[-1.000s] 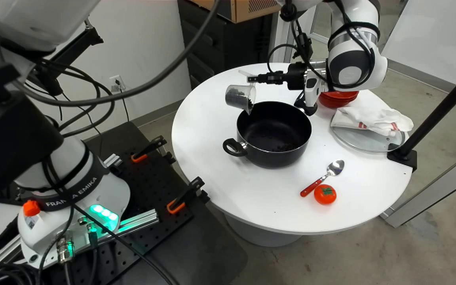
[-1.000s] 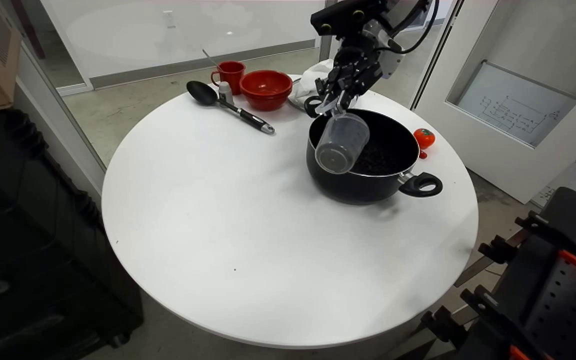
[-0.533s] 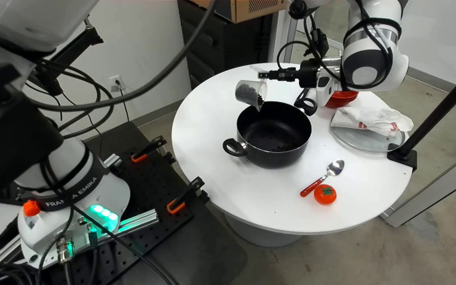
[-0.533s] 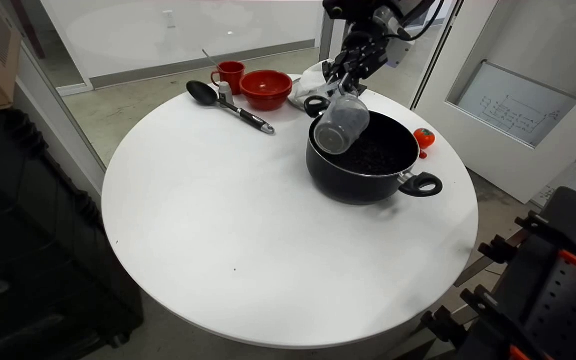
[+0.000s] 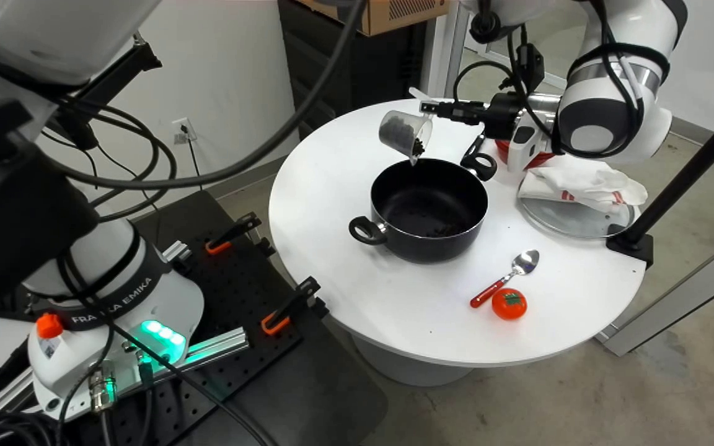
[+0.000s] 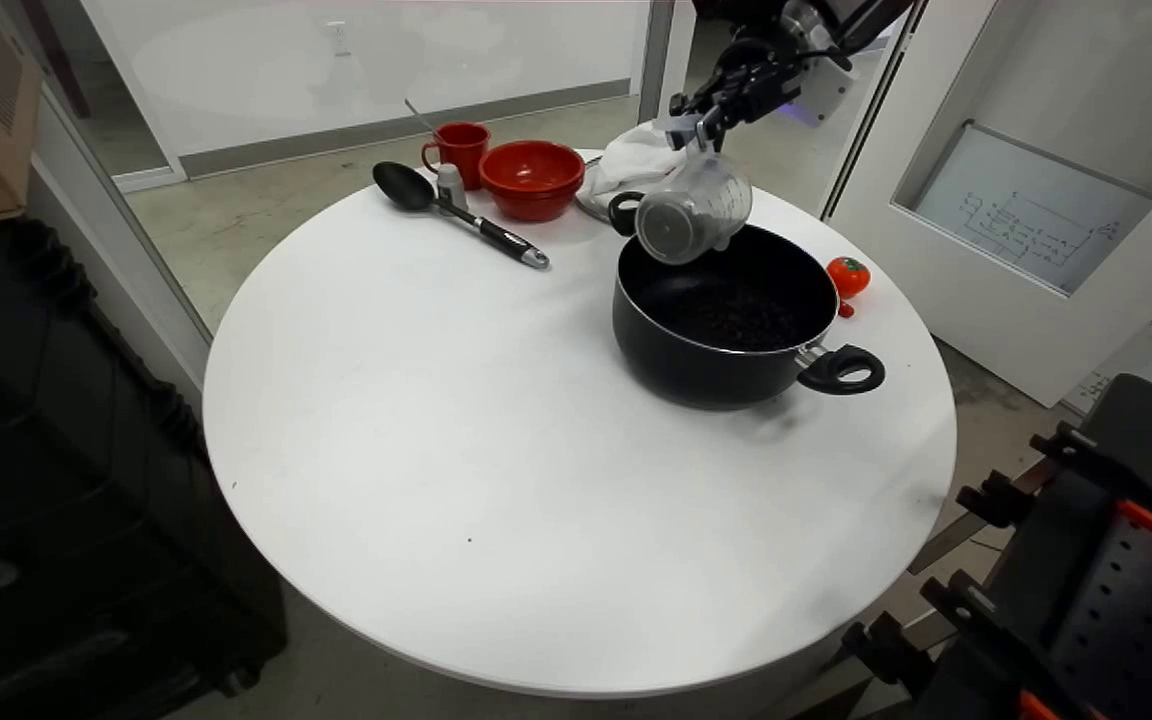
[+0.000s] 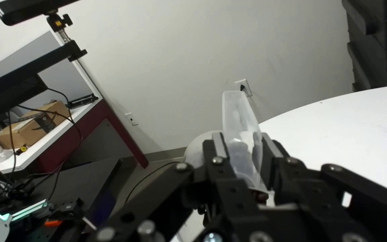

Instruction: Pour some of the contents of the jug in the pot

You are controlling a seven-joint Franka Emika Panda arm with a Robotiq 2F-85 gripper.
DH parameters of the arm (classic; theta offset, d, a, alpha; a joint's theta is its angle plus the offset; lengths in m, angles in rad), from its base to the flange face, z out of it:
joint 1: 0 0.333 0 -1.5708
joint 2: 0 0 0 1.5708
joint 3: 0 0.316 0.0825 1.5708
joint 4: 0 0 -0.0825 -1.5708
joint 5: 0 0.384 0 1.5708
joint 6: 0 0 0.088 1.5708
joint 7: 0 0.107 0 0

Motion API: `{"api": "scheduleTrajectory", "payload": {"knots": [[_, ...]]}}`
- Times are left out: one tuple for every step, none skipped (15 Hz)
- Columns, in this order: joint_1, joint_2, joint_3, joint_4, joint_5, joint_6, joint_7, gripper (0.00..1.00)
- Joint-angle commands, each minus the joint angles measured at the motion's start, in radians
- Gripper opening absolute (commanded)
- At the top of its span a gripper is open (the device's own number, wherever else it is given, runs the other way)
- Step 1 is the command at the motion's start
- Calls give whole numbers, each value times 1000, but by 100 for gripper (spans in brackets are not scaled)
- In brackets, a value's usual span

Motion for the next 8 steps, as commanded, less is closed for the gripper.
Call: {"api": "scheduleTrajectory", "payload": {"knots": [[-5,32,6,36,28,-83,26,7],[-4,36,6,36,31,-96,24,7],[-3,40,7,37,33,-111,24,7],[-7,42,10,37,43,-122,19,7],[-12,44,14,34,60,-130,16,7],[-14,46,14,34,73,-139,15,7],[-14,48,13,35,87,-145,16,7],[-14,49,11,34,98,-147,15,7]]}}
